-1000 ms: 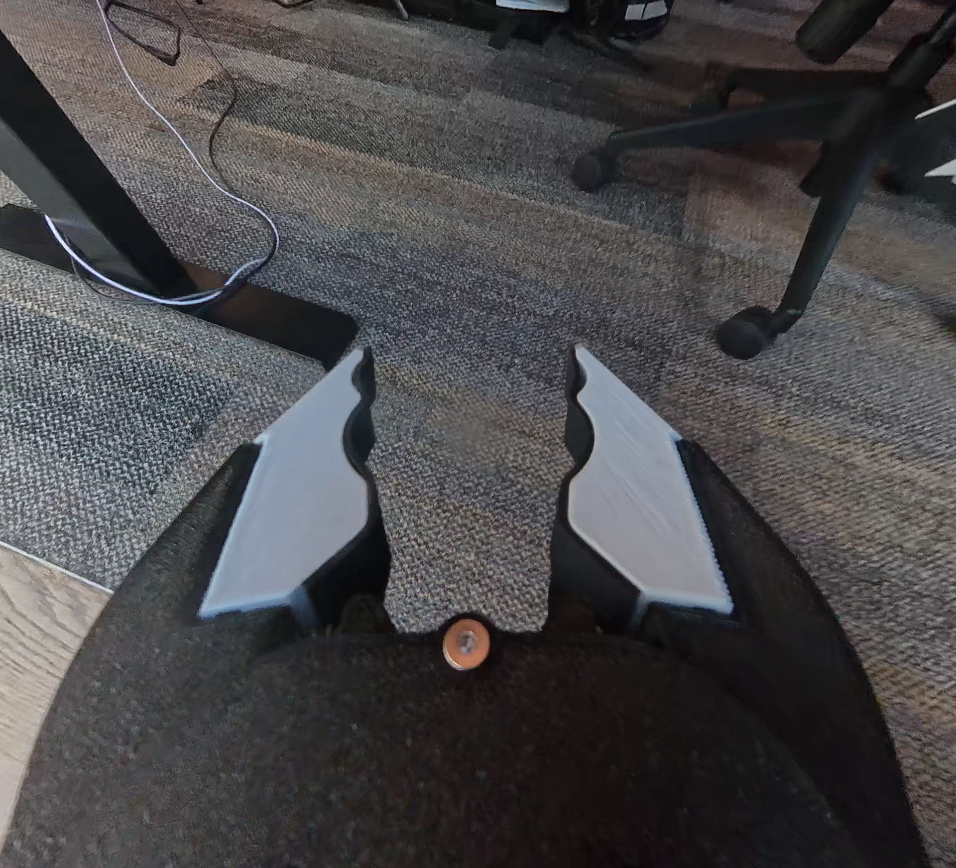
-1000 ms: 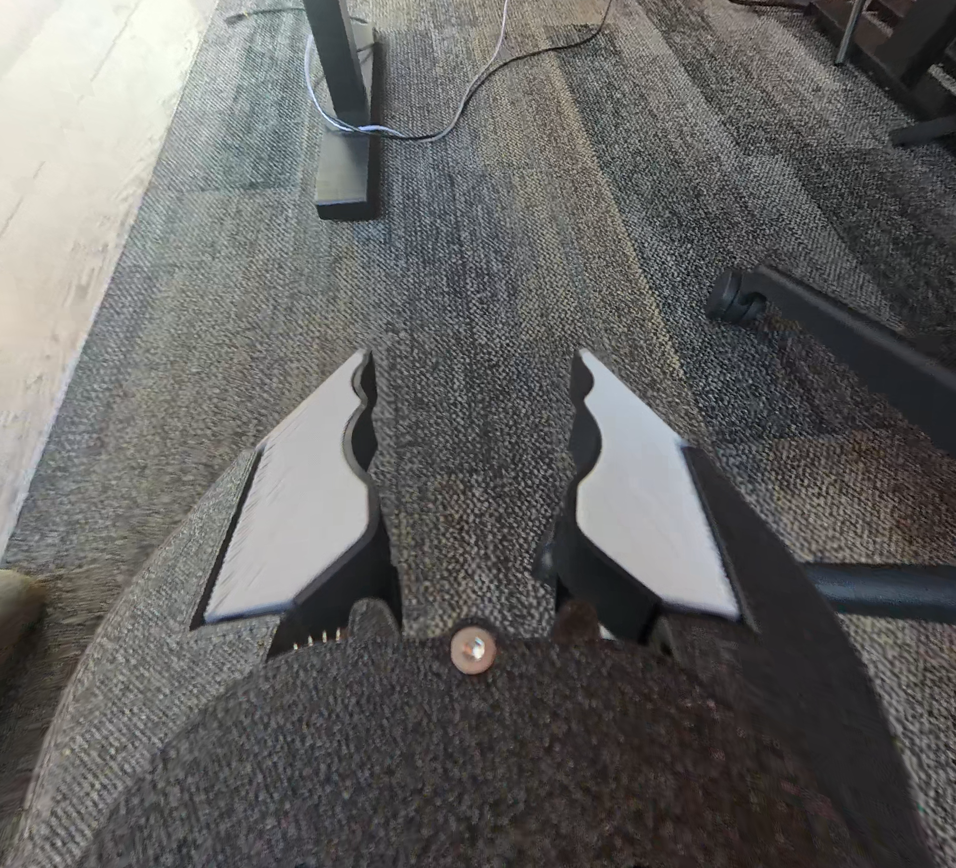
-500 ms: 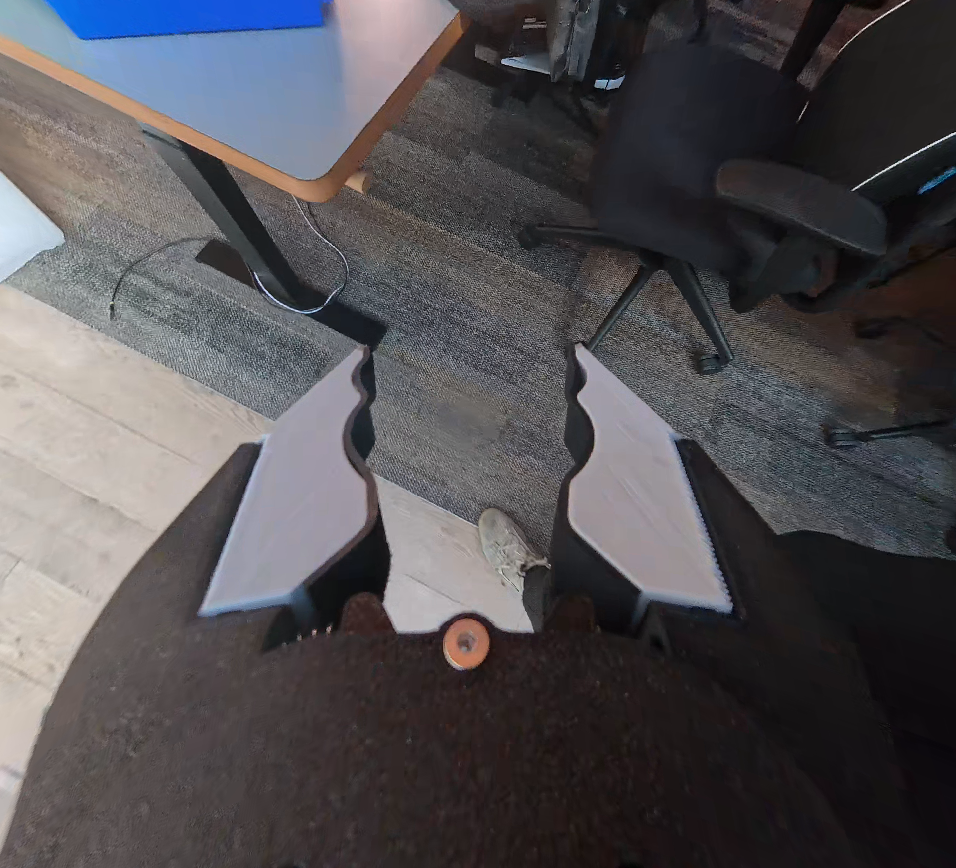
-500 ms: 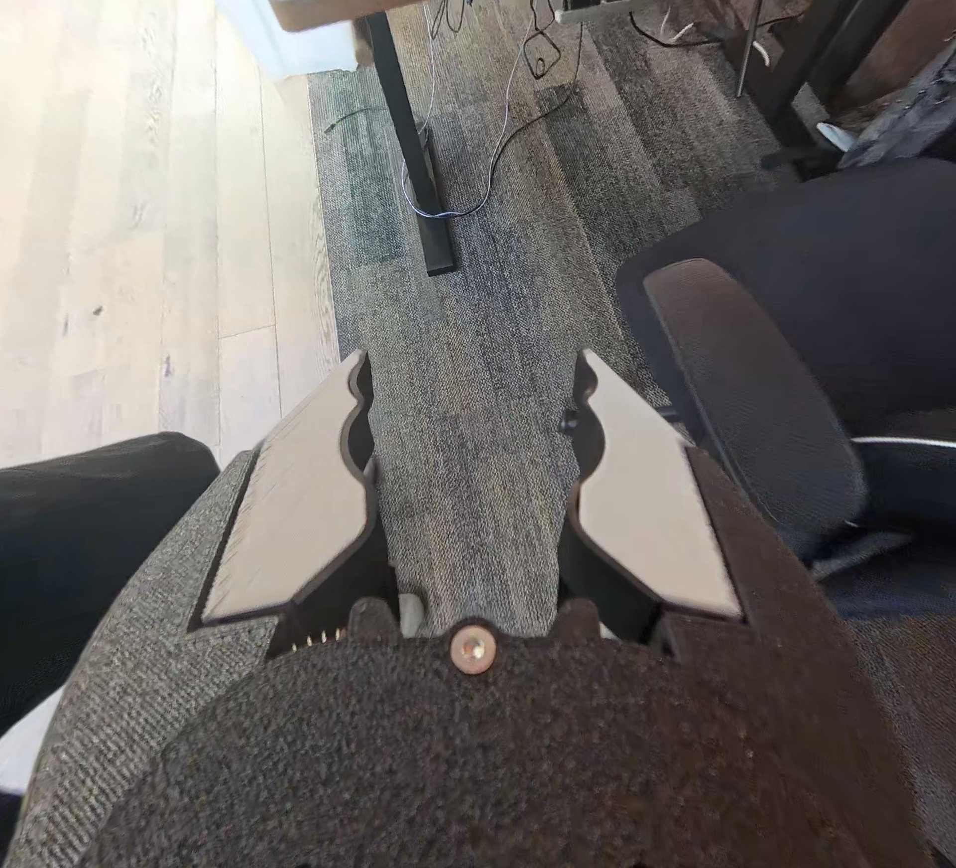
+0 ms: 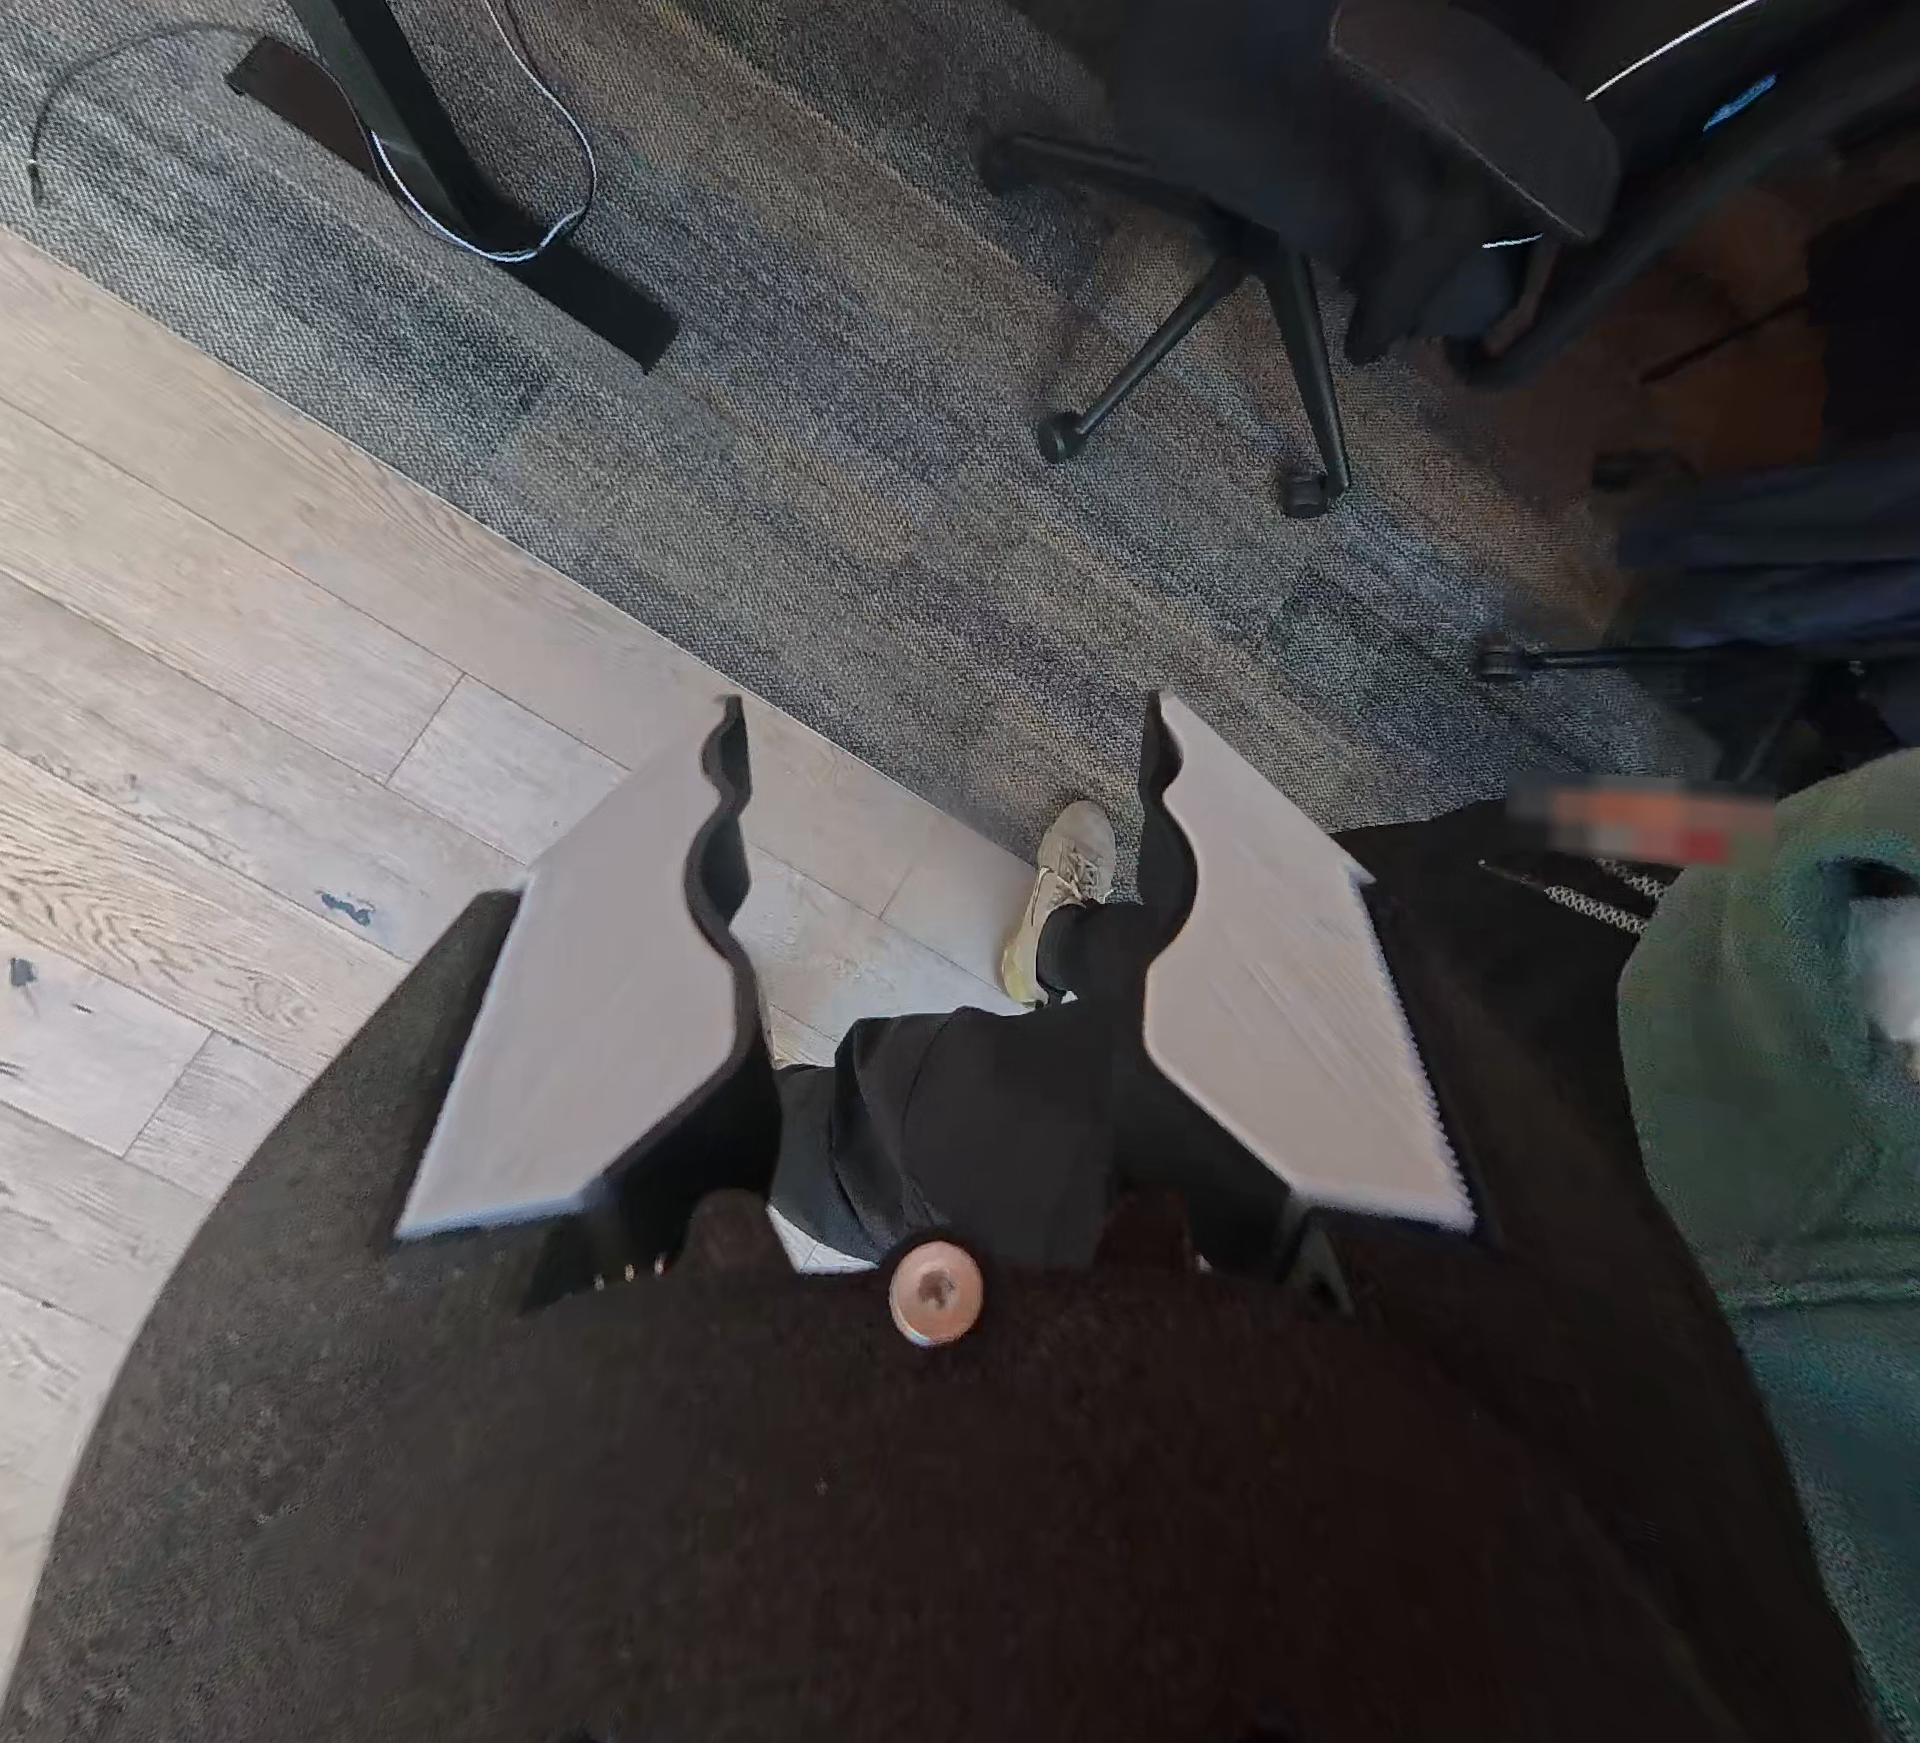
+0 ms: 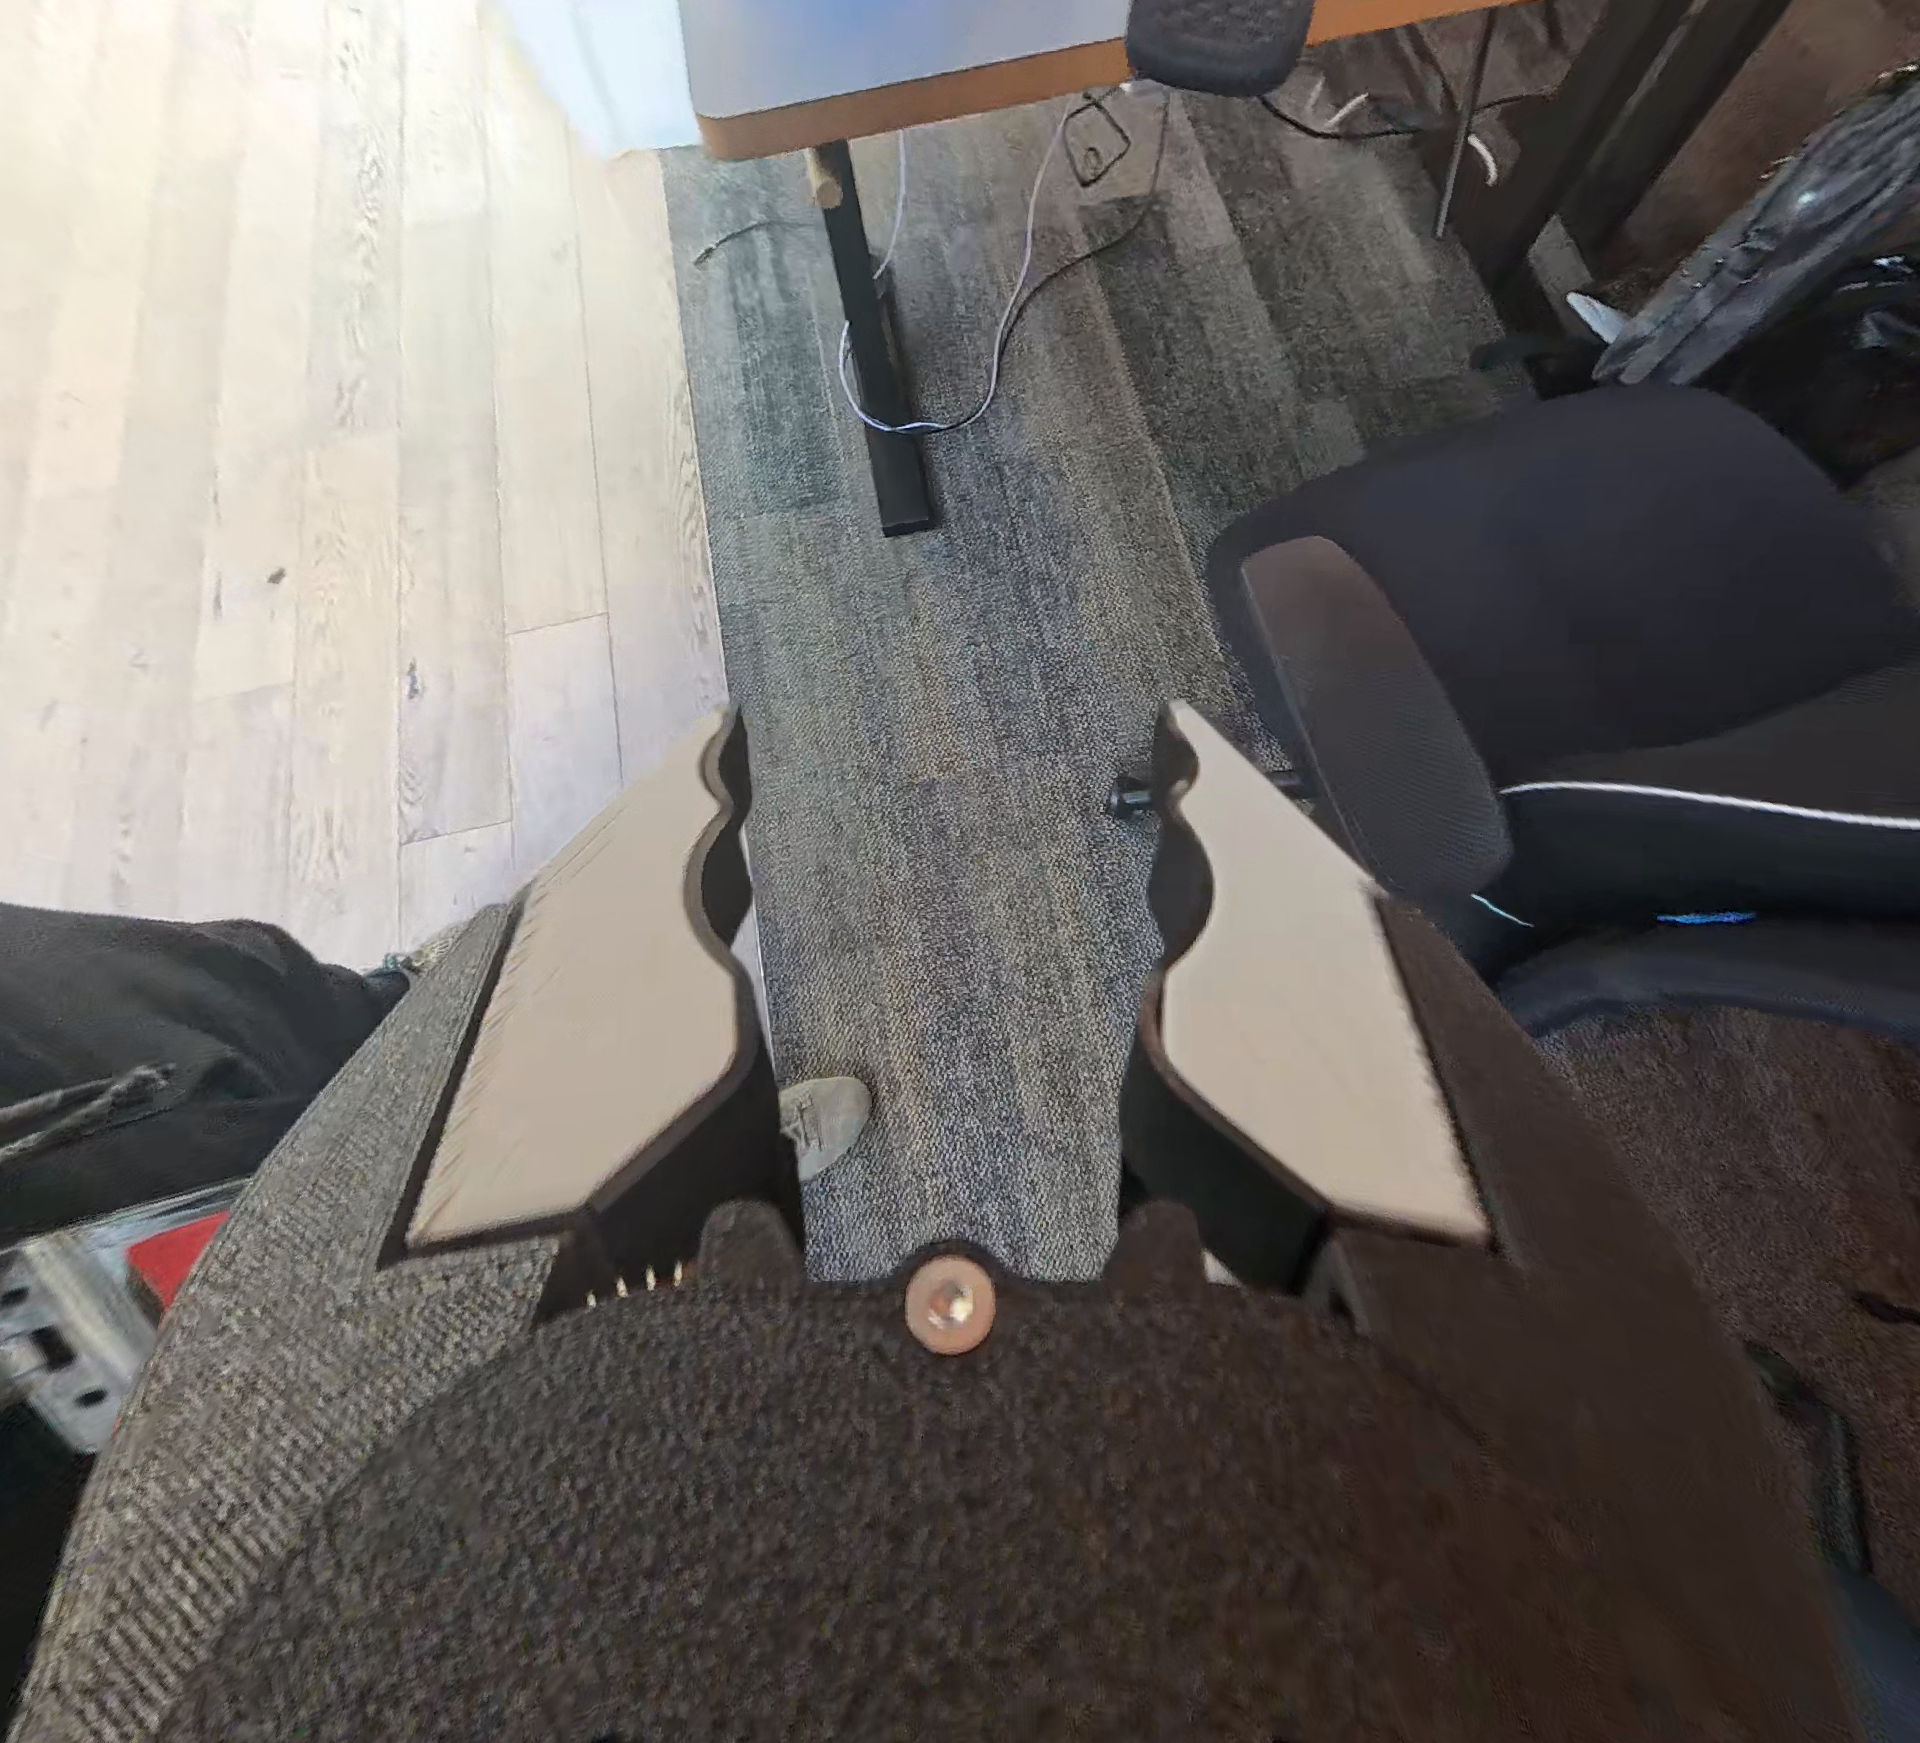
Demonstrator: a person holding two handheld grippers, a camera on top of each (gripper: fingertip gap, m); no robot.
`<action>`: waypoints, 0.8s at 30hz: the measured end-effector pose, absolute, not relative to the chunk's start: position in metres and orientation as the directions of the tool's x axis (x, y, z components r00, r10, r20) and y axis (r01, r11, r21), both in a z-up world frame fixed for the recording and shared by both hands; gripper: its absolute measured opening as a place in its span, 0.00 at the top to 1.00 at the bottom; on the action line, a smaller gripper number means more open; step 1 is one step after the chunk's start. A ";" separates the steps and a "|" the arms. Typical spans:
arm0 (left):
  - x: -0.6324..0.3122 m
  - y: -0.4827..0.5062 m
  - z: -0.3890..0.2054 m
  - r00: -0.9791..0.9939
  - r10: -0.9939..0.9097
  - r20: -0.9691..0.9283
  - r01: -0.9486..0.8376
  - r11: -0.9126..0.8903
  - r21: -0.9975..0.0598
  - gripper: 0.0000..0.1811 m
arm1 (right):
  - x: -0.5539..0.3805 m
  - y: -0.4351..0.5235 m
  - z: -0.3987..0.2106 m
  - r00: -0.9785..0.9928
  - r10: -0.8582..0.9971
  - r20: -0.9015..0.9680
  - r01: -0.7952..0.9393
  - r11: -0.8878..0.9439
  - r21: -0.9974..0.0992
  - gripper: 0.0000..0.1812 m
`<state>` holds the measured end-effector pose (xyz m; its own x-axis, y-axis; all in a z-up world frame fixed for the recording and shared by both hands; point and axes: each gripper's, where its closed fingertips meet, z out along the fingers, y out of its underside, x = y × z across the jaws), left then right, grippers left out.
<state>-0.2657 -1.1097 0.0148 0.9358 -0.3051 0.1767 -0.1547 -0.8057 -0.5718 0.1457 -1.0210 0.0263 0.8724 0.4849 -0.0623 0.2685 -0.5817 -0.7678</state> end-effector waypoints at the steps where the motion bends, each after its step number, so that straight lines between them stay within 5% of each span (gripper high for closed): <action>1: -0.271 -1.116 0.012 0.937 -0.300 0.179 -0.149 -0.807 -0.571 0.59 | 0.135 -1.020 0.029 0.859 0.508 -0.063 0.284 -0.577 -0.766 0.57; 10: -0.348 -1.173 -0.008 0.914 -0.204 0.351 0.034 -0.823 -0.566 0.60 | -0.013 -0.981 0.061 0.710 0.704 -0.009 0.435 -0.448 -0.781 0.57; 16: -0.317 -1.249 0.031 0.345 -0.217 0.913 0.131 -0.952 -0.276 0.61 | -0.150 -1.016 0.056 0.573 0.816 -0.074 0.521 -0.433 -0.736 0.58; 19: -0.295 -1.284 0.043 0.196 -0.226 0.954 -0.009 -0.974 -0.228 0.80 | -0.207 -1.031 0.046 0.527 0.841 -0.119 0.543 -0.441 -0.715 0.58; 21: -0.321 -1.286 0.027 0.313 -0.362 0.878 -0.141 -0.932 -0.334 0.92 | -0.238 -1.037 0.043 0.508 0.851 -0.134 0.555 -0.442 -0.705 0.58; 24: -0.403 -1.266 0.004 0.469 -0.406 0.784 -0.162 -0.912 -0.375 0.96 | -0.260 -1.040 0.044 0.507 0.852 -0.128 0.567 -0.442 -0.695 0.58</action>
<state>-0.4026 -1.2664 0.0045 0.4691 -0.4062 0.7842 -0.1624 -0.9125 -0.3755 -0.2601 -1.0403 0.0436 0.5074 0.8522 -0.1279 0.5671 -0.4420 -0.6950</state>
